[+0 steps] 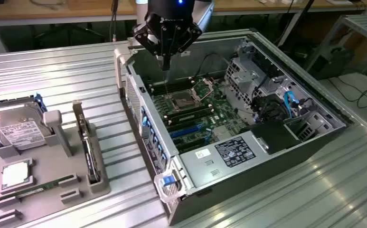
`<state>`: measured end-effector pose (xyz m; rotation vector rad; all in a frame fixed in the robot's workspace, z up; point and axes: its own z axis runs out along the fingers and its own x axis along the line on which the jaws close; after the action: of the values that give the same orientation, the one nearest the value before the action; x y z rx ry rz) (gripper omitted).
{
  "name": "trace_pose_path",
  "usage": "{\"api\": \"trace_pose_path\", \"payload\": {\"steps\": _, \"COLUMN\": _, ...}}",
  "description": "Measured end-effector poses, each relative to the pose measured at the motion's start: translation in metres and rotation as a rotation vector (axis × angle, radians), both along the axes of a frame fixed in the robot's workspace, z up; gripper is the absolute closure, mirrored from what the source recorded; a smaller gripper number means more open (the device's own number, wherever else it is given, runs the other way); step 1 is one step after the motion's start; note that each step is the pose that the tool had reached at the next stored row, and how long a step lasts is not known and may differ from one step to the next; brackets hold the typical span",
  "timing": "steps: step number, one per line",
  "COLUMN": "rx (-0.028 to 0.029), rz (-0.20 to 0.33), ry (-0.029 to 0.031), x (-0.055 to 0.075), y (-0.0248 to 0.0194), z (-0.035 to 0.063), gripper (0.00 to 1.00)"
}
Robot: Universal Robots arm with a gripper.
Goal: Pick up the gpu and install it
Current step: 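Reach for the gpu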
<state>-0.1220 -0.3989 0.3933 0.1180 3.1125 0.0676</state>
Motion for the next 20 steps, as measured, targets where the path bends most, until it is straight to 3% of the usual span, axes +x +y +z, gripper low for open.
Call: {"api": "trace_pose_path", "payload": {"steps": 20, "rx": 0.0004, "rz": 0.0, "ry": 0.0, "x": -0.018, "y": -0.0002, "z": -0.0002, "gripper": 0.89}}
